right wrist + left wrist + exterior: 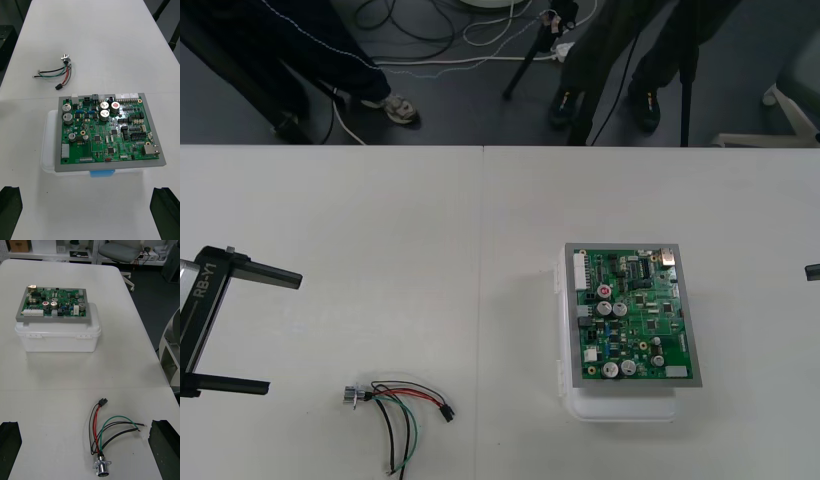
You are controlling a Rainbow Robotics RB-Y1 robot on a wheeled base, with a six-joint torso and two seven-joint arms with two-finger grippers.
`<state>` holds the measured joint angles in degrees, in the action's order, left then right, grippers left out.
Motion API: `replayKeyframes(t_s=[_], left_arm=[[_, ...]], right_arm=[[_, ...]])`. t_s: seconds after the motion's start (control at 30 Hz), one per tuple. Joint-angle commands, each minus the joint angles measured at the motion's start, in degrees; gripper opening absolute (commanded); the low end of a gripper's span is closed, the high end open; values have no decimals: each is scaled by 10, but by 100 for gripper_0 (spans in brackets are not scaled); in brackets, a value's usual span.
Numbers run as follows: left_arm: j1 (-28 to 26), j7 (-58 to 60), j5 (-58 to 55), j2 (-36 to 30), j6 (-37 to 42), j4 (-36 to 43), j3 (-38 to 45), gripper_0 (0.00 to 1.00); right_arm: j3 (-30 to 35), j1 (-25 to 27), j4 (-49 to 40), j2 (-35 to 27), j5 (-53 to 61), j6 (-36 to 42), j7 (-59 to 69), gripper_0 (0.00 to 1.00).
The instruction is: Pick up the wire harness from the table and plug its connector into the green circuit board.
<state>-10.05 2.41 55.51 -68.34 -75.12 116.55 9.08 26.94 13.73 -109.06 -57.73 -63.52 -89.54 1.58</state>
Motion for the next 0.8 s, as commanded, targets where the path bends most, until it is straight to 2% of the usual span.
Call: replayKeyframes(t_s=[0.03,0.07,0.3,0.57,0.8], left_arm=[[-13,27,-7,-21,16,2,20,100],[-22,26,0,-5,15,-7,2,100],[-18,23,0,-5,14,-7,1,100],[-16,28,10,-35,14,-6,1,100],[-13,34,61,-59,14,8,1,100]], right_arm=[[12,12,-4,6,9,-5,5,100],[12,12,-4,6,9,-5,5,100],[12,12,-4,6,9,-5,5,100],[12,12,-4,6,9,-5,5,100],[12,12,-4,6,9,-5,5,100]])
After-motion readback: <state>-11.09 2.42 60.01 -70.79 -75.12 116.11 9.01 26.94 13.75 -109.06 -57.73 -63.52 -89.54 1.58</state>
